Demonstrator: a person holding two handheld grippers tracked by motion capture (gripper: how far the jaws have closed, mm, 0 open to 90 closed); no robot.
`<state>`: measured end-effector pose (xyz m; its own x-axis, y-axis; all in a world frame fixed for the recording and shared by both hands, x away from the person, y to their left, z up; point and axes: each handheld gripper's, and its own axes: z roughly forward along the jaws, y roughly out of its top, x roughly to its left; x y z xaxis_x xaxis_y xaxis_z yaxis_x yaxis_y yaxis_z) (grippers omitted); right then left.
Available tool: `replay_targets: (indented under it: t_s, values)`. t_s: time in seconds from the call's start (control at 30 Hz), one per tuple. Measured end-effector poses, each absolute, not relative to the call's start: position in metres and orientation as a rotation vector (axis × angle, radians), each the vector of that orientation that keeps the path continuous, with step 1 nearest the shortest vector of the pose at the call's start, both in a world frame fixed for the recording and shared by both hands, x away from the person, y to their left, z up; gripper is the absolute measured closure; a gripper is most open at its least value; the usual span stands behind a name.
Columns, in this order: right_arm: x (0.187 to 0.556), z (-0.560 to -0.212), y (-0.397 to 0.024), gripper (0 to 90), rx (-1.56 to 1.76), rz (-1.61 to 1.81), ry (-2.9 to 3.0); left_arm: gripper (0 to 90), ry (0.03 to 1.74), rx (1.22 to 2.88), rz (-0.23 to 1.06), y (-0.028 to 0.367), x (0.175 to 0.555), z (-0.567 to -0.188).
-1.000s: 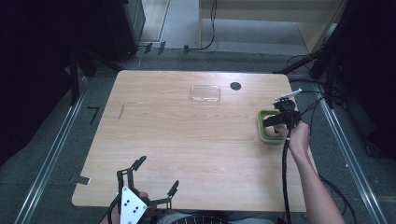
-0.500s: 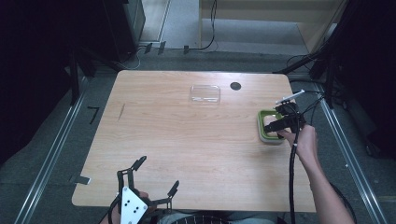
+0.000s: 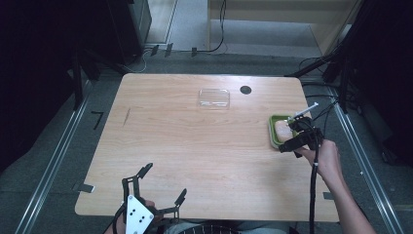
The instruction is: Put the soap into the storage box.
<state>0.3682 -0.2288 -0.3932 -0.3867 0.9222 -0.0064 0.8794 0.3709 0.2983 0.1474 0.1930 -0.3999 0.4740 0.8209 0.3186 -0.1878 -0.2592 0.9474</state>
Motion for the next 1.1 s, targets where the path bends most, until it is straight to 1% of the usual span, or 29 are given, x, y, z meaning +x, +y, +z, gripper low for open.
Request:
replay_targets:
  t_s: [0.4,1.1]
  values:
    - [0.338,-0.403,-0.230,13.4,1.571,0.265,2.523,0.0,0.572,1.542,1.067,0.192,0.147,-0.400]
    - [0.300,-0.441,-0.232,13.5,1.515,0.098,2.647,0.0,0.570,1.544,1.067,0.192,0.147,-0.400]
